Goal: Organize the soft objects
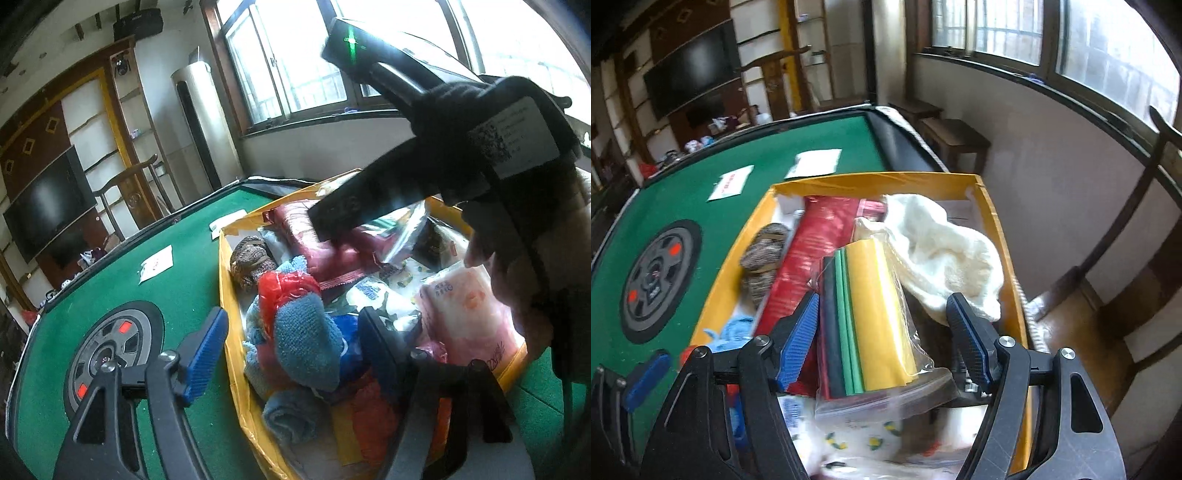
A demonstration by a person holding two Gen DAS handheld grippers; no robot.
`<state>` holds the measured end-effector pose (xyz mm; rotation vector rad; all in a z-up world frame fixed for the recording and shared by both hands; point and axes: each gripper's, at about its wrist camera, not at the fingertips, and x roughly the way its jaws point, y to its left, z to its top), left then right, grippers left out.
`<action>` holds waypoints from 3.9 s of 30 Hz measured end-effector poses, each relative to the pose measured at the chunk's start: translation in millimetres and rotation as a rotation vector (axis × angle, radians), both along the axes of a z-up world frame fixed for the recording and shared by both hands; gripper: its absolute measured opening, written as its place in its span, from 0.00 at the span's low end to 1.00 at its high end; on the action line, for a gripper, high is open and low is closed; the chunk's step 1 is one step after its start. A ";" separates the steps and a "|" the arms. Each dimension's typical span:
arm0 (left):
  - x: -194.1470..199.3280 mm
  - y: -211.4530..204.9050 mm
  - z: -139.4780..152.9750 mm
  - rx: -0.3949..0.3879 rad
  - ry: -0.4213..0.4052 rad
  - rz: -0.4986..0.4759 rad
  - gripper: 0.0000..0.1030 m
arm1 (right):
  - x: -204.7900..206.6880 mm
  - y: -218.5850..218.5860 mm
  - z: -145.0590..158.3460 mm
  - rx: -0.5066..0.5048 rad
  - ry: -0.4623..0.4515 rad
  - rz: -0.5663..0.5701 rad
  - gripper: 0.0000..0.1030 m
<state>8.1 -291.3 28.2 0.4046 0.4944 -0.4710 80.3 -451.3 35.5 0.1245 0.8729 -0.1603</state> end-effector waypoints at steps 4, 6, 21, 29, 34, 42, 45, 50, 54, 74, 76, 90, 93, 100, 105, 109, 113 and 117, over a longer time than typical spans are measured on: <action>2.8 2.0 0.5 -0.011 0.013 0.002 0.73 | -4.8 -0.1 9.8 0.036 -0.055 0.013 0.68; 2.3 1.6 0.6 -0.010 0.011 0.002 0.73 | -8.3 -0.3 16.0 0.039 -0.091 0.011 0.69; 0.1 0.4 1.1 -0.003 0.012 0.019 0.73 | -13.9 -1.1 27.9 0.126 -0.188 -0.015 0.69; -0.1 -1.1 1.3 0.008 0.014 0.033 0.77 | -13.9 1.4 29.1 0.132 -0.192 -0.013 0.69; 0.9 0.5 2.7 -0.001 0.027 0.044 0.78 | -14.0 1.6 30.1 0.133 -0.193 -0.014 0.69; -0.6 -1.5 3.6 0.021 0.010 0.060 0.78 | -14.2 4.0 31.4 0.132 -0.197 -0.006 0.69; -2.9 -3.1 3.8 0.030 0.002 0.063 0.78 | -14.1 3.9 31.6 0.134 -0.199 -0.007 0.69; -4.2 -3.4 6.0 0.033 0.006 0.068 0.78 | -15.4 3.0 33.0 0.142 -0.207 -0.014 0.69; -8.4 -1.2 11.9 0.031 -0.022 0.078 0.78 | -17.5 0.9 33.9 0.151 -0.215 -0.014 0.69; -11.7 16.3 23.0 -0.035 -0.016 0.083 0.78 | -25.8 -3.6 28.7 0.153 -0.242 -0.079 0.69; -9.8 20.9 24.5 -0.044 -0.005 0.084 0.77 | -31.5 -6.5 24.6 0.159 -0.232 -0.109 0.69; -3.1 46.8 28.5 -0.087 0.058 0.102 0.78 | -120.4 6.5 22.7 0.041 -0.274 -0.244 0.70; -8.8 52.0 29.1 -0.060 0.027 0.133 0.78 | -139.1 14.5 22.4 0.055 -0.305 -0.242 0.70; -13.6 64.1 26.9 -0.048 0.052 0.160 0.77 | -165.9 41.5 12.4 0.019 -0.356 -0.228 0.70; -18.6 70.6 26.3 -0.039 0.043 0.178 0.77 | -176.0 55.2 12.3 -0.005 -0.398 -0.212 0.70; -20.6 69.8 24.5 -0.017 0.026 0.187 0.77 | -176.4 58.5 13.0 -0.021 -0.407 -0.208 0.70; -23.0 68.6 23.7 -0.002 0.011 0.191 0.77 | -175.5 58.3 12.4 -0.015 -0.402 -0.207 0.70; -24.3 67.3 22.6 0.009 0.008 0.188 0.77 | -174.7 58.3 11.5 -0.019 -0.397 -0.200 0.70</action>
